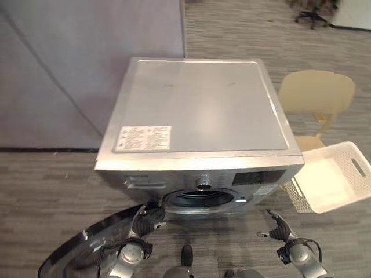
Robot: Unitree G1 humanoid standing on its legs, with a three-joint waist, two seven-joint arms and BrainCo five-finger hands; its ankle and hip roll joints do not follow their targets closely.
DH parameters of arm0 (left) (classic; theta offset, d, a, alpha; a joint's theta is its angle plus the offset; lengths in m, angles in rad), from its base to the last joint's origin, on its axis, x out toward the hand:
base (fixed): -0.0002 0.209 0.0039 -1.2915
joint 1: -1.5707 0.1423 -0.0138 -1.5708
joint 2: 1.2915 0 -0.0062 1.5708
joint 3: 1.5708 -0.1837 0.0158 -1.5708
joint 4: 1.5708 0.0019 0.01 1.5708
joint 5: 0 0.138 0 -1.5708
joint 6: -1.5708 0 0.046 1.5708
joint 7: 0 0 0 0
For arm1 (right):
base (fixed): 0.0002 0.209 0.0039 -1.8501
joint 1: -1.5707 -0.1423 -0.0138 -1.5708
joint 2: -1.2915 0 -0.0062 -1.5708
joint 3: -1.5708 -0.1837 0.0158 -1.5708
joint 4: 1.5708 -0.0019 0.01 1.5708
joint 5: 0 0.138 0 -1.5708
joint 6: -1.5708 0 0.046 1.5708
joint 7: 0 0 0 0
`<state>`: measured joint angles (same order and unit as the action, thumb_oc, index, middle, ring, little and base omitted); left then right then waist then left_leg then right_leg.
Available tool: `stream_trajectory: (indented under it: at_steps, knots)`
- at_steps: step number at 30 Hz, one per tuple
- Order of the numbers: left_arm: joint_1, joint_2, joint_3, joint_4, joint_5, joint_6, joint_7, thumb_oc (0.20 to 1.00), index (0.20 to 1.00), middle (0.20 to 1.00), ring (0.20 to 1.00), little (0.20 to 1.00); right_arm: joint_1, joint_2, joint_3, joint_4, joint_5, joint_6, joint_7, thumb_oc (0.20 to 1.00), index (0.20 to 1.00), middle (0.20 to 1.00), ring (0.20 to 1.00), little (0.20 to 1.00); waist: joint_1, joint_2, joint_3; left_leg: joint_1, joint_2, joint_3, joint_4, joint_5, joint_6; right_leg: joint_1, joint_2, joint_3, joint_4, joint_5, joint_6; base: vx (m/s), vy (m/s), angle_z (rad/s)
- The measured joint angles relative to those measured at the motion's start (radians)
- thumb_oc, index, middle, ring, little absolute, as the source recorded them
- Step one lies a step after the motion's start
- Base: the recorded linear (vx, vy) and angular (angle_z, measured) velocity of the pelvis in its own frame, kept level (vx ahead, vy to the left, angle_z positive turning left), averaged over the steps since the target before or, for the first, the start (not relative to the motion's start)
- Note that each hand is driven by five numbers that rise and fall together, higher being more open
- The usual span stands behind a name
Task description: Grab the laundry basket,head to the washer,open it,put in the laundry and shut it.
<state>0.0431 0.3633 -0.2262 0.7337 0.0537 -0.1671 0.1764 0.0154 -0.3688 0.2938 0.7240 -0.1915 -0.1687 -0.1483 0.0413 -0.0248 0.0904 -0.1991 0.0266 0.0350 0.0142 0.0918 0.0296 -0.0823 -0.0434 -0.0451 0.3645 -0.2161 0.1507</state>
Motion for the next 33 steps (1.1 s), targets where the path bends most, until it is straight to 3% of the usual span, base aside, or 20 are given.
stream_trajectory:
  at_steps: [1,2,3,5,6,7,8,9,10,12,16,18,21,24,29,33]
  knots:
    - [-0.002,0.005,-0.002,-0.010,0.006,-0.002,0.005,1.000,1.000,1.000,1.000,1.000,-0.007,0.000,0.000,0.001,0.000,-0.002,0.000,1.000,1.000,1.000,1.000,1.000,0.007,-0.015,0.000,-0.013,-0.004,-0.011,0.004,0.008,-0.008,0.028,-0.004,-0.003,-0.070,-0.007,-0.004,-0.22,-0.123,0.17]
    - [-0.003,0.009,-0.002,-0.007,0.007,0.001,0.013,1.000,1.000,1.000,1.000,1.000,-0.026,0.002,0.003,0.004,0.002,-0.002,0.000,1.000,1.000,1.000,1.000,1.000,0.028,-0.024,0.007,-0.034,-0.012,-0.024,0.006,0.034,-0.023,0.085,0.000,-0.018,-0.206,-0.020,-0.033,-0.34,-0.176,0.27]
    - [-0.013,0.002,-0.001,-0.006,0.007,0.003,0.020,1.000,1.000,1.000,1.000,1.000,-0.042,-0.002,0.006,0.007,0.009,-0.002,-0.002,1.000,1.000,1.000,1.000,1.000,0.034,-0.014,0.014,-0.060,-0.005,-0.032,0.011,0.046,-0.041,0.108,0.015,-0.019,-0.293,0.005,-0.098,-0.35,-0.171,0.18]
    - [0.007,-0.007,-0.002,-0.008,0.007,0.002,0.024,1.000,1.000,1.000,1.000,1.000,-0.057,-0.006,0.011,0.015,0.017,-0.003,-0.003,1.000,1.000,1.000,1.000,1.000,0.056,0.026,0.026,-0.088,0.029,-0.058,0.003,0.087,-0.079,0.103,0.081,-0.027,-0.323,0.038,-0.118,-0.42,-0.129,0.42]
    - [0.000,-0.009,-0.002,-0.016,0.007,0.001,0.028,1.000,1.000,1.000,1.000,1.000,-0.058,-0.009,0.012,0.014,0.018,-0.004,-0.006,1.000,1.000,1.000,1.000,1.000,0.048,0.039,0.043,-0.137,0.049,-0.091,0.009,0.166,-0.122,0.066,0.120,-0.027,-0.298,0.034,-0.138,-0.33,-0.048,0.80]
    - [-0.002,-0.007,-0.002,-0.023,0.006,0.001,0.029,1.000,1.000,1.000,1.000,1.000,-0.055,-0.010,0.015,0.016,0.018,-0.003,-0.006,1.000,1.000,1.000,1.000,1.000,0.052,0.031,0.053,-0.160,0.054,-0.102,0.001,0.210,-0.160,0.041,0.127,-0.040,-0.282,0.041,-0.184,-0.30,-0.028,0.97]
    - [0.003,-0.008,-0.004,-0.021,0.007,0.004,0.030,1.000,1.000,1.000,1.000,1.000,-0.054,-0.014,0.023,0.024,0.018,0.000,-0.006,1.000,1.000,1.000,1.000,1.000,0.049,0.022,0.069,-0.179,0.063,-0.092,-0.021,0.264,-0.220,0.017,0.132,-0.085,-0.265,0.059,-0.243,-0.18,0.012,0.56]
    - [0.013,-0.008,-0.007,-0.017,0.007,0.010,0.026,1.000,1.000,1.000,1.000,1.000,-0.048,-0.011,0.023,0.026,0.018,0.002,-0.006,1.000,1.000,1.000,1.000,1.000,0.047,0.007,0.076,-0.178,0.059,-0.075,0.008,0.221,-0.214,0.009,0.121,-0.096,-0.266,0.073,-0.268,-0.25,0.015,0.43]
    - [0.027,-0.005,-0.006,-0.017,0.007,0.015,0.025,1.000,1.000,1.000,1.000,1.000,-0.035,-0.008,0.023,0.024,0.018,0.001,-0.006,1.000,1.000,1.000,1.000,1.000,0.045,-0.015,0.075,-0.170,0.042,-0.054,0.043,0.153,-0.167,-0.001,0.102,-0.097,-0.266,0.088,-0.275,-0.22,0.023,0.20]
    - [0.040,0.008,-0.004,-0.023,0.008,0.013,0.018,1.000,1.000,1.000,1.000,1.000,0.003,-0.018,-0.008,-0.002,0.018,-0.004,-0.001,1.000,1.000,1.000,1.000,1.000,0.012,-0.057,0.082,-0.101,-0.004,-0.048,0.131,-0.001,-0.136,-0.009,0.056,-0.111,-0.305,0.138,-0.274,-0.17,0.031,0.32]
    - [0.044,0.017,-0.003,-0.095,0.009,-0.003,0.000,1.000,1.000,1.000,1.000,1.000,0.024,-0.055,-0.031,0.000,0.023,-0.003,0.002,1.000,1.000,1.000,1.000,1.000,-0.050,-0.033,0.082,0.094,0.005,-0.024,0.086,-0.092,-0.122,-0.014,0.046,-0.126,-0.324,0.170,-0.246,-0.02,0.089,0.25]
    - [0.020,0.017,-0.005,-0.134,0.010,-0.016,-0.008,1.000,1.000,1.000,1.000,1.000,0.031,-0.056,-0.059,-0.001,0.037,-0.003,0.003,1.000,1.000,1.000,1.000,1.000,-0.070,-0.011,0.087,0.145,0.020,-0.016,0.030,-0.081,-0.108,-0.014,0.055,-0.143,-0.334,0.182,-0.238,0.06,0.116,0.26]
    - [0.012,0.023,-0.007,-0.186,0.037,-0.027,-0.018,1.000,1.000,1.000,1.000,1.000,0.027,-0.049,-0.062,0.026,0.041,-0.013,0.010,1.000,1.000,1.000,1.000,1.000,-0.068,0.005,0.088,0.180,0.030,-0.009,-0.030,-0.086,-0.098,-0.004,0.064,-0.146,-0.353,0.205,-0.209,0.07,0.116,0.03]
    - [0.007,0.034,-0.015,-0.236,0.048,-0.027,-0.021,1.000,1.000,1.000,1.000,1.000,0.038,-0.050,-0.074,0.031,0.042,-0.014,0.021,1.000,1.000,1.000,1.000,1.000,-0.068,0.034,0.082,0.205,0.032,-0.011,-0.063,-0.120,-0.058,-0.004,0.066,-0.149,-0.359,0.219,-0.179,0.08,0.134,0.01]
    - [-0.012,0.141,-0.015,-0.336,0.123,-0.027,-0.013,1.000,1.000,1.000,1.000,1.000,0.050,-0.047,-0.084,0.023,0.042,-0.018,0.024,1.000,1.000,1.000,1.000,1.000,-0.067,0.039,0.059,0.215,-0.003,0.033,-0.078,-0.111,-0.028,-0.021,0.031,-0.109,-0.353,0.245,-0.141,0.08,0.100,-0.18]
    - [-0.088,0.194,0.030,-0.370,0.126,-0.029,0.033,1.000,1.000,1.000,1.000,1.000,0.085,-0.048,-0.083,-0.010,0.041,-0.019,0.037,1.000,1.000,1.000,1.000,1.000,-0.067,0.033,0.015,0.217,-0.009,0.065,-0.088,-0.108,-0.019,-0.034,0.029,-0.079,-0.359,0.257,-0.132,0.04,0.074,-0.24]
